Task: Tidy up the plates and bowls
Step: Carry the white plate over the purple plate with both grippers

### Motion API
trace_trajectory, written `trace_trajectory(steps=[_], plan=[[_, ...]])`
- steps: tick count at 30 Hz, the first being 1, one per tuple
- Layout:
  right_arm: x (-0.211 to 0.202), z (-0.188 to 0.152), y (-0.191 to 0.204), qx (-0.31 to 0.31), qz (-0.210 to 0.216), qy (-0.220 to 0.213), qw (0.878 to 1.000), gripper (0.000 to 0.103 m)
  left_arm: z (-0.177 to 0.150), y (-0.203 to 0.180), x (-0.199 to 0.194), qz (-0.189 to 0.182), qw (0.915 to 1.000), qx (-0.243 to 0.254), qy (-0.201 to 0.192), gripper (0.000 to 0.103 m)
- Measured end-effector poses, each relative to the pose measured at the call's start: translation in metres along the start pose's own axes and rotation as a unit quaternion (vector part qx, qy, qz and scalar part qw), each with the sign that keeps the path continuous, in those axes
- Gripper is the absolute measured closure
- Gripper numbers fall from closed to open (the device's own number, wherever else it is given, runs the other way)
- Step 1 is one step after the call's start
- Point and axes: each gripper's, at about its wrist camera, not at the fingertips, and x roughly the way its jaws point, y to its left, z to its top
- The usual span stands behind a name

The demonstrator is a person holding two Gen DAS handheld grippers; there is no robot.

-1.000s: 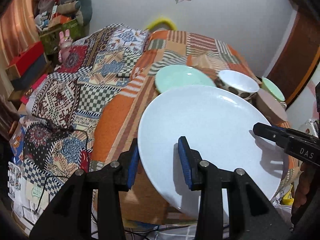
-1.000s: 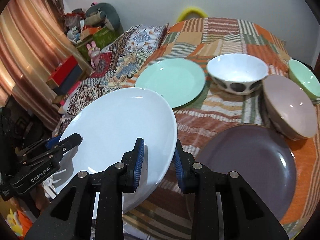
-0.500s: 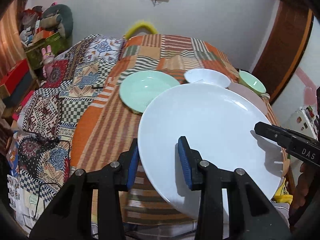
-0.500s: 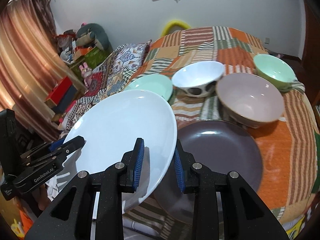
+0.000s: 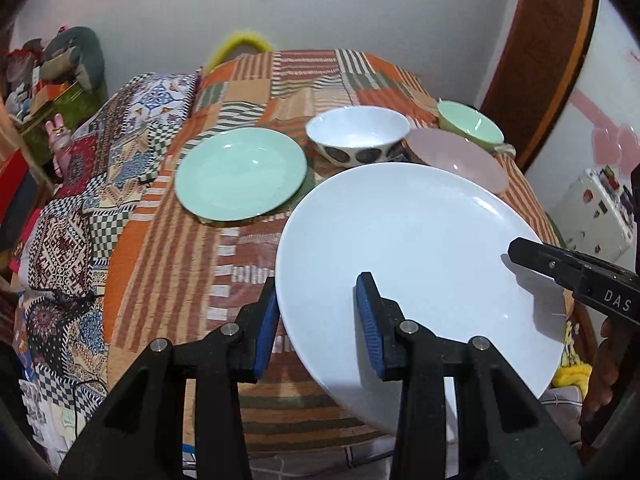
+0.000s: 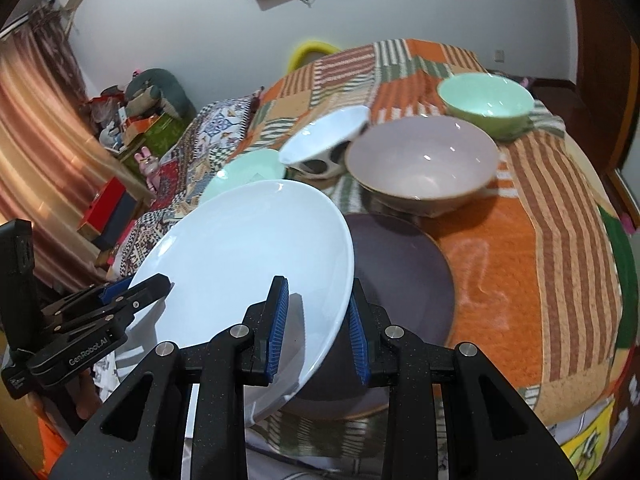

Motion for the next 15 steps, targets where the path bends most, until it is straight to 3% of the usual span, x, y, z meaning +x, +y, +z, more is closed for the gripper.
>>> trace_trajectory(steps=[6,10,11,12,13,15], plan=[[0.004,-0.009,-0.018,0.020,-0.006,0.011,1.000,0.077,0.000,-0.013,0.020,-0.006,0.9996,0.015,0.025,0.064],[0.005,-0.011,-0.027,0.029,-0.012,0.013,0.999,0.077,-0.003,-0.030,0.037,0.021,0.9975,0.055,0.040,0.065],[0.004,-0.011,-0.029,0.030,-0.012,0.011,0.999,0.076,-0.004,-0.035,0.037,0.007,0.9969,0.069,0.037,0.085],[0.002,-0.011,-0.029,0.029,-0.006,0.007,1.000,0.077,-0.004,-0.042,0.038,-0.034,0.9953,0.079,0.043,0.101],[0.002,-0.010,-0.027,0.026,0.010,0.009,1.000,0.079,-0.004,-0.055,0.037,-0.073,0.9921,0.090,0.048,0.101],[0.009,-0.011,-0.022,0.015,0.010,0.024,1.000,0.079,-0.004,-0.081,0.035,-0.036,0.9889,0.142,0.026,0.101]])
